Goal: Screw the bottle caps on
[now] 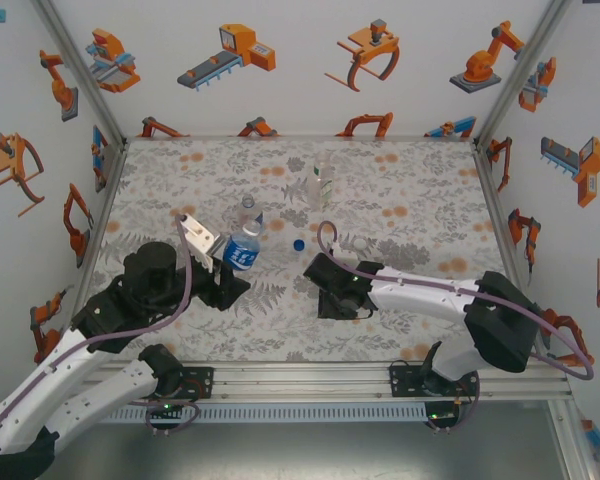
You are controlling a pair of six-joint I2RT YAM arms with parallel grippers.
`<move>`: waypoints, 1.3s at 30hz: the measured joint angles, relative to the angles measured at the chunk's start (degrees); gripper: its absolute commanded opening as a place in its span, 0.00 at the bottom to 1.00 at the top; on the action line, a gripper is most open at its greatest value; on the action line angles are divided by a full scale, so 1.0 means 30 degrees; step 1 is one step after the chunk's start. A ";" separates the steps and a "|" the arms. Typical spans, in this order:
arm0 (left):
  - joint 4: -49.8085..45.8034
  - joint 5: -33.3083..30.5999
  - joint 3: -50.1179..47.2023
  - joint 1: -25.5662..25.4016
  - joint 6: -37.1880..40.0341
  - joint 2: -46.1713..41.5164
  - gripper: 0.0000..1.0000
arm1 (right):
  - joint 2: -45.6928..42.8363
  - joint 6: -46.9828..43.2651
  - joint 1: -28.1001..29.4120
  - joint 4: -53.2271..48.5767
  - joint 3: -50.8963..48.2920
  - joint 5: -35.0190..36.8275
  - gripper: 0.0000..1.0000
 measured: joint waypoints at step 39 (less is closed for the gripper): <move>-0.0546 -0.0554 -0.0546 0.0000 -0.0430 -0.0947 0.00 | 0.1523 0.0153 0.0000 0.0495 -0.0124 -0.0561 0.39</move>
